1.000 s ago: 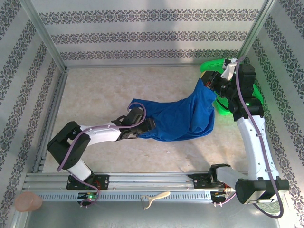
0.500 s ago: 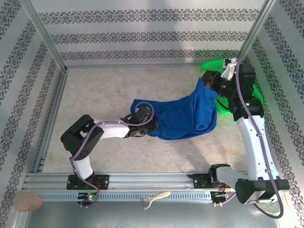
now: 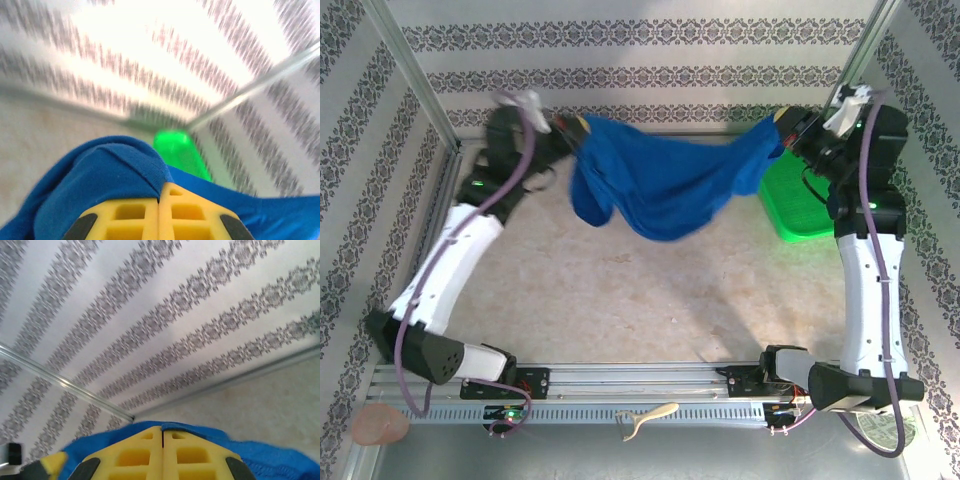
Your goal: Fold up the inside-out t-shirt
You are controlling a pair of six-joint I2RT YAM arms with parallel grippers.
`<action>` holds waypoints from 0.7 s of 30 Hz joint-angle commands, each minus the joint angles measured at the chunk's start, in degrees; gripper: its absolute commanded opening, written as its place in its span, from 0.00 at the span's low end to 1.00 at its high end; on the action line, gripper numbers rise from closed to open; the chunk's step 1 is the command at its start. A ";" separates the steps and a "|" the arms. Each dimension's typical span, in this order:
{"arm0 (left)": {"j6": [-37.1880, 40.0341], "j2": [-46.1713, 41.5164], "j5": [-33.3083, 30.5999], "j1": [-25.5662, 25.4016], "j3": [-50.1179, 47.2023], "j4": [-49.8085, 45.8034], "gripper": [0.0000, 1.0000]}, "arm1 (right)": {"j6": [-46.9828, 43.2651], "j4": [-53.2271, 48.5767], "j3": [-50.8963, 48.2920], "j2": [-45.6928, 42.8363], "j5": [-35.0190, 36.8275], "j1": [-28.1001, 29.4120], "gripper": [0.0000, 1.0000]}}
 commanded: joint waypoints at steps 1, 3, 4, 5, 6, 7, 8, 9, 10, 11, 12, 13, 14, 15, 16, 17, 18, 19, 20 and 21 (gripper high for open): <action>4.61 -1.38 6.83 5.19 7.01 -8.95 0.00 | 3.70 2.66 5.87 0.55 -2.58 -0.83 0.00; 4.57 -1.27 9.01 7.66 9.27 -9.95 0.00 | 4.73 2.70 8.15 0.64 -2.86 -1.00 0.00; 4.51 -1.42 9.95 8.84 9.73 -10.04 0.00 | 5.03 2.65 8.98 0.64 -2.82 -1.09 0.00; 4.36 -1.63 10.82 9.95 9.65 -10.01 0.00 | 5.36 2.51 9.60 0.61 -2.70 -1.10 0.00; 4.09 -1.70 11.62 10.90 9.14 -9.96 0.00 | 5.70 2.54 10.09 0.60 -2.77 -1.10 0.00; 3.39 -1.95 12.70 11.83 8.23 -9.61 0.00 | 6.07 2.64 10.50 0.61 -2.95 -1.10 0.00; 2.43 -2.30 13.94 12.72 6.87 -8.47 0.00 | 6.45 2.79 10.68 0.55 -3.33 -1.11 0.00; 1.72 -2.70 15.11 13.08 5.64 -7.37 0.04 | 6.94 3.02 10.64 0.55 -3.76 -1.11 0.00; 0.89 -3.13 16.24 13.52 4.13 -6.24 0.10 | 7.46 3.30 10.44 0.47 -4.15 -1.10 0.00; 0.13 -3.42 17.21 13.72 2.65 -5.13 0.14 | 7.80 3.56 10.26 0.42 -4.43 -1.10 0.00; -0.44 -3.72 17.77 13.86 1.41 -4.28 0.15 | 8.17 3.92 9.83 0.46 -4.73 -1.14 0.00; -1.04 -4.10 18.26 13.82 -0.04 -3.40 0.15 | 8.68 4.50 9.23 0.37 -4.94 -1.03 0.00; -1.48 -4.45 18.51 13.90 -1.61 -2.55 0.15 | 9.09 5.06 8.50 0.45 -5.32 -0.88 0.00; -1.89 -4.82 18.67 13.90 -3.08 -1.76 0.15 | 9.27 5.29 8.03 0.59 -5.65 -0.75 0.00; -2.44 -5.15 18.93 13.90 -4.78 -0.92 0.15 | 9.18 5.35 7.48 0.63 -5.94 -0.45 0.00; -2.72 -5.47 19.11 13.90 -6.51 -0.22 0.18 | 9.05 5.48 6.90 0.68 -6.06 -0.12 0.00; -3.04 -5.77 19.55 13.91 -7.85 0.48 0.24 | 8.81 5.44 6.39 0.71 -6.08 0.19 0.00; -3.42 -5.84 20.27 13.91 -9.62 1.57 0.33 | 8.51 5.50 5.84 0.79 -6.17 0.59 0.00; -3.77 -5.89 20.82 13.91 -11.21 2.16 0.39 | 8.25 5.49 5.20 0.94 -6.19 0.95 0.00; -4.16 -6.04 21.29 13.95 -12.93 2.86 0.41 | 7.89 5.50 4.71 1.06 -6.12 1.30 0.00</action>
